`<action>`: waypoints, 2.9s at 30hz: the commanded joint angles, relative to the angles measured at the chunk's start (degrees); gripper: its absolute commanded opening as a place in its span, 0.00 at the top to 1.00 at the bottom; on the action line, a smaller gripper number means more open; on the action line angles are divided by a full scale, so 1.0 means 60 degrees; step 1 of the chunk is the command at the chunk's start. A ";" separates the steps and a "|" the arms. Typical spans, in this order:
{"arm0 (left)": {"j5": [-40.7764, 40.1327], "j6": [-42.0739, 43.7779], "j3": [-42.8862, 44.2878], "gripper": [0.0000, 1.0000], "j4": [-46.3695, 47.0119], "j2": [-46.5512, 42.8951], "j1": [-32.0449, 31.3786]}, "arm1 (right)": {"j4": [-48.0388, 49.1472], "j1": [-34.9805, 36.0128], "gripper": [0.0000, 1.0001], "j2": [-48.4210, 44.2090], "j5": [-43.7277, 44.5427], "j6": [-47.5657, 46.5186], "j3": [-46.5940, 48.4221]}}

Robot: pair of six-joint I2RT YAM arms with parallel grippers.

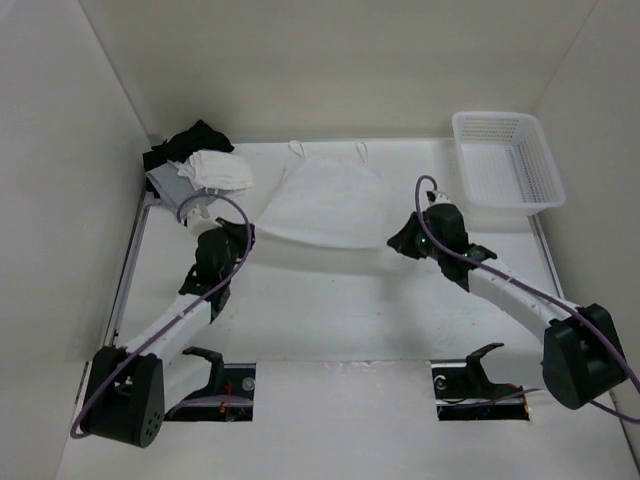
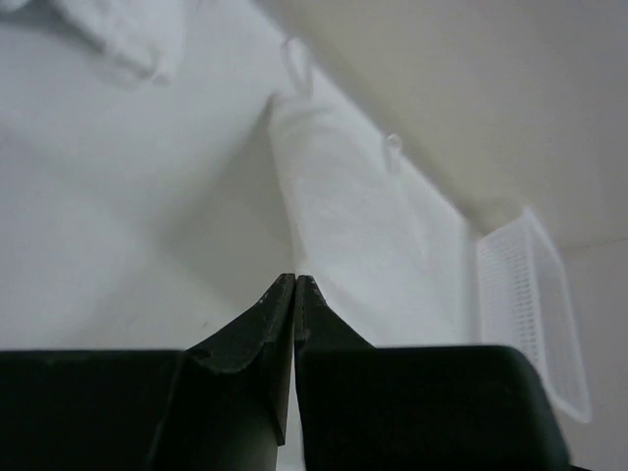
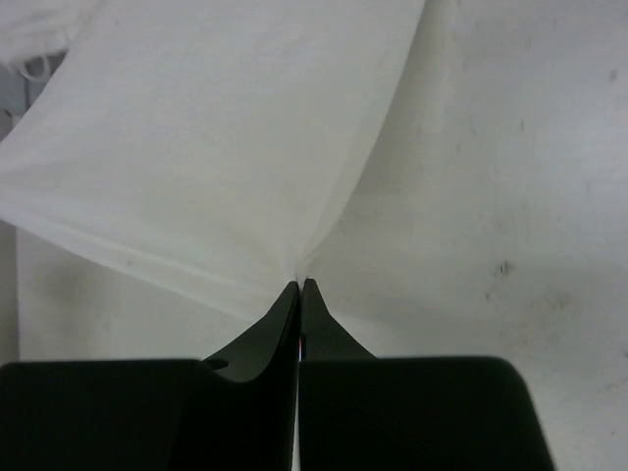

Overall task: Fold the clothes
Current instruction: Flatten the tank top out, then fold the tank top

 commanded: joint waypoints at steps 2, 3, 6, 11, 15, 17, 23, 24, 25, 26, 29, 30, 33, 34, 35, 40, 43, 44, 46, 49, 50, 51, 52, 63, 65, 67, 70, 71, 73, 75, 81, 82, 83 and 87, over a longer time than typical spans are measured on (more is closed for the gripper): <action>0.0288 -0.0413 -0.1641 0.98 -0.0024 -0.2058 0.0081 | 0.1413 0.0646 1.00 -0.0845 0.0041 0.0795 -0.1434; 0.0390 -0.0442 -0.1963 0.98 -0.0506 -0.2643 0.0081 | 0.1413 0.0851 1.00 -0.1050 0.0071 0.0956 -0.1844; 0.0713 -0.0486 -0.2682 0.98 -0.2321 -0.4503 -0.0020 | 0.1252 0.1583 1.00 -0.1913 0.0217 0.1717 -0.2973; 0.0626 -0.0925 -0.3021 0.98 -0.5269 -0.6968 -0.0445 | -0.0093 0.3136 1.00 -0.3979 0.1226 0.2817 -0.3957; 0.0158 -0.0634 -0.2554 0.97 -0.5260 -0.6476 -0.0358 | -0.1047 0.3475 1.00 -0.4641 0.1580 0.2761 -0.3841; 0.0157 -0.0472 -0.2290 0.97 -0.4543 -0.5554 -0.0227 | -0.1063 0.3184 1.00 -0.4481 0.1580 0.2439 -0.3593; -0.0253 -0.0705 -0.1485 0.97 -0.2857 -0.3604 0.0447 | -0.0274 0.1925 1.00 -0.2419 0.0995 0.1106 -0.2086; -0.0297 -0.0735 -0.1323 0.97 -0.2608 -0.3282 0.0564 | -0.0054 0.1676 1.00 -0.1994 0.0878 0.0930 -0.1778; -0.0326 -0.0735 -0.1133 0.97 -0.2374 -0.2974 0.0666 | 0.0078 0.1427 1.00 -0.1555 0.0746 0.0783 -0.1413; -0.0327 -0.0764 -0.0986 0.97 -0.2183 -0.2739 0.0725 | 0.0225 0.1221 1.00 -0.1130 0.0571 0.0666 -0.1032; -0.0472 -0.0910 -0.0474 0.97 -0.1509 -0.1759 0.0930 | 0.0504 0.0708 1.00 0.0305 0.0145 0.0431 0.0242; -0.0546 -0.0969 -0.0313 0.97 -0.1333 -0.1451 0.0975 | 0.0548 0.0620 1.00 0.0672 0.0043 0.0372 0.0580; -0.0868 -0.1101 0.0156 0.97 -0.0704 -0.0164 0.1136 | 0.0622 0.0283 1.00 0.2282 -0.0309 0.0226 0.2043; -0.0927 -0.1116 0.0346 0.97 -0.0455 0.0349 0.1209 | 0.0651 0.0209 1.00 0.2810 -0.0339 0.0167 0.2541; -0.0927 -0.1073 0.0580 0.97 -0.0177 0.0919 0.1296 | 0.0593 0.0078 1.00 0.3380 -0.0441 0.0138 0.3054; -0.0781 -0.0867 0.2220 0.97 0.0660 0.3996 0.1589 | 0.0548 -0.0493 1.00 0.6106 -0.0880 0.0108 0.5325; -0.0418 -0.0721 0.3230 0.89 0.0690 0.5462 0.1795 | 0.0782 -0.0626 0.88 0.7090 -0.0896 0.0386 0.6090; -0.0066 -0.0750 0.3350 0.84 0.0762 0.5669 0.1868 | 0.0913 -0.0641 0.79 0.7165 -0.0852 0.0473 0.6120; 0.0142 -0.0779 0.3148 0.69 0.0996 0.5454 0.1883 | 0.1206 -0.0598 0.62 0.6875 -0.0896 0.0606 0.5815; -0.0149 -0.0517 0.2211 0.62 0.1334 0.4152 0.1504 | 0.1574 -0.0554 0.51 0.5806 -0.0502 0.0504 0.4820; -0.0383 -0.0356 0.1701 0.61 0.1291 0.3452 0.1270 | 0.1646 -0.0481 0.48 0.5354 -0.0312 0.0489 0.4338; -0.0574 -0.0195 0.1275 0.61 0.1247 0.2908 0.1050 | 0.1705 -0.0378 0.47 0.4914 -0.0078 0.0489 0.3811; -0.0692 -0.0048 0.0937 0.61 0.1160 0.2511 0.0903 | 0.1793 -0.0261 0.47 0.4504 0.0069 0.0503 0.3240; 0.0009 0.0452 -0.1629 0.55 -0.1697 -0.0232 0.0506 | 0.2305 0.0648 0.62 0.2844 0.0730 0.0621 -0.0631; 0.0360 0.0408 -0.1688 0.54 -0.1640 0.0059 0.0521 | 0.2511 0.0648 0.55 0.3048 0.0526 0.0679 -0.0691; 0.0639 0.0393 -0.1674 0.52 -0.1566 0.0513 0.0565 | 0.2701 0.0648 0.50 0.3239 0.0422 0.0752 -0.0691; 0.1034 0.0349 -0.1673 0.53 -0.1230 0.1143 0.0623 | 0.2863 0.0648 0.49 0.3590 0.0379 0.0840 -0.0677; 0.1137 0.0349 -0.1673 0.54 -0.1084 0.1304 0.0623 | 0.2907 0.0648 0.50 0.3664 0.0379 0.0884 -0.0677; 0.1182 0.0261 -0.1717 0.56 -0.1024 0.1510 0.0623 | 0.3053 0.0604 0.51 0.3796 0.0349 0.1030 -0.0677; 0.1167 0.0246 -0.1761 0.60 -0.0995 0.1628 0.0638 | 0.3170 0.0575 0.55 0.3942 0.0306 0.1104 -0.0662; 0.0948 0.0144 -0.1981 0.74 -0.0893 0.1614 0.0697 | 0.3229 0.0531 0.61 0.4074 0.0290 0.1309 -0.0647; 0.0948 0.0115 -0.1996 0.76 -0.0863 0.1585 0.0711 | 0.3186 0.0531 0.64 0.4075 0.0291 0.1353 -0.0647; 0.0948 0.0100 -0.1996 0.77 -0.0848 0.1555 0.0711 | 0.3156 0.0545 0.64 0.4075 0.0262 0.1353 -0.0647; 0.0948 0.0100 -0.1967 0.81 -0.0848 0.1555 0.0741 | 0.3068 0.0589 0.64 0.3958 0.0261 0.1426 -0.0778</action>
